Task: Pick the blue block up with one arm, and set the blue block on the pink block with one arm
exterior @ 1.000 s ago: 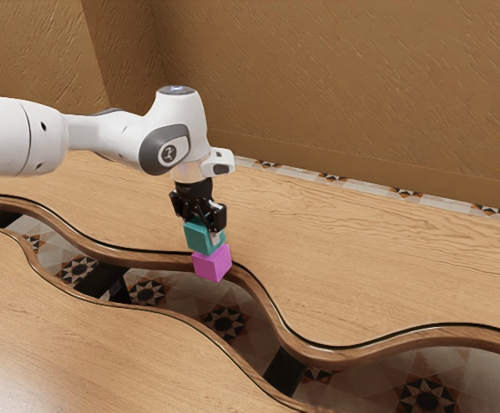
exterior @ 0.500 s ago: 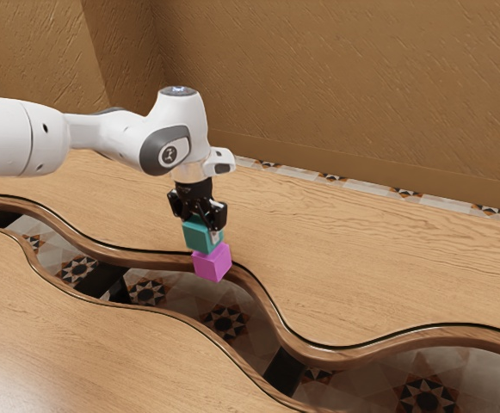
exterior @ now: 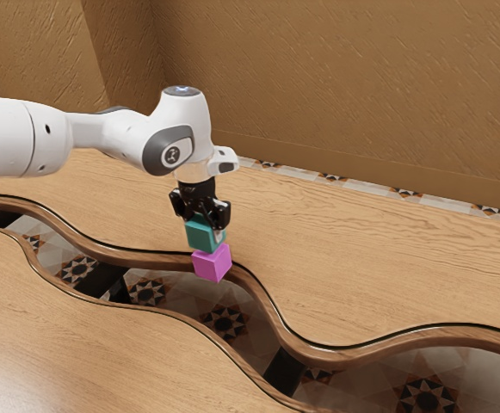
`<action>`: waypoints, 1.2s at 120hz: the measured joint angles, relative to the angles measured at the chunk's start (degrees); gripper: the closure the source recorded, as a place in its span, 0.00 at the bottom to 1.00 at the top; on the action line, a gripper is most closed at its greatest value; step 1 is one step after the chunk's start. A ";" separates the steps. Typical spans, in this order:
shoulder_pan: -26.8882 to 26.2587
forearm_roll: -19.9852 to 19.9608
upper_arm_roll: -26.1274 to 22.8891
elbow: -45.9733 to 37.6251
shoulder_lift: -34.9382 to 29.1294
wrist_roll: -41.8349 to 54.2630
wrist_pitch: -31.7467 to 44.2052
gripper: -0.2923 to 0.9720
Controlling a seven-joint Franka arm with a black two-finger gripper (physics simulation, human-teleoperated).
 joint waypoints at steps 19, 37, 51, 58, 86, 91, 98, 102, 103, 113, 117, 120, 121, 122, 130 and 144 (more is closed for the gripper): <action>-0.10 -0.12 -0.01 -0.55 -0.38 -0.72 0.12 0.47; -0.10 -0.21 -0.01 -0.92 -0.46 -1.20 0.20 0.47; -0.10 -0.21 -0.01 -1.37 -0.53 -1.36 0.23 0.47; -0.10 -0.21 -0.01 -1.42 -0.54 -1.40 0.24 0.47; -0.10 -0.15 -0.01 -1.41 -0.54 -0.37 0.46 0.47; -0.10 -0.20 -0.01 -1.41 -0.54 0.02 0.49 0.47; -0.10 -0.27 -0.07 -1.41 -0.54 0.55 0.52 0.47; -0.10 -0.34 -0.08 -1.41 -0.54 0.80 0.54 0.47; -0.10 -0.36 -0.08 -1.41 -0.54 0.84 0.55 0.47; -0.11 -0.51 -0.06 -1.41 -0.54 1.16 0.62 0.47; -0.10 -0.55 -0.03 -1.44 -0.54 1.29 0.64 0.47; -0.10 -0.57 -0.05 -1.52 -0.57 1.39 0.65 0.47; -0.10 -0.57 -0.06 -1.56 -0.58 1.42 0.65 0.47; -0.10 -0.58 -0.06 -1.60 -0.58 1.45 0.65 0.47; -0.10 -0.59 -0.05 -1.83 -0.62 1.75 0.67 0.47; -0.10 -0.61 -0.09 -1.99 -0.71 2.53 0.70 0.47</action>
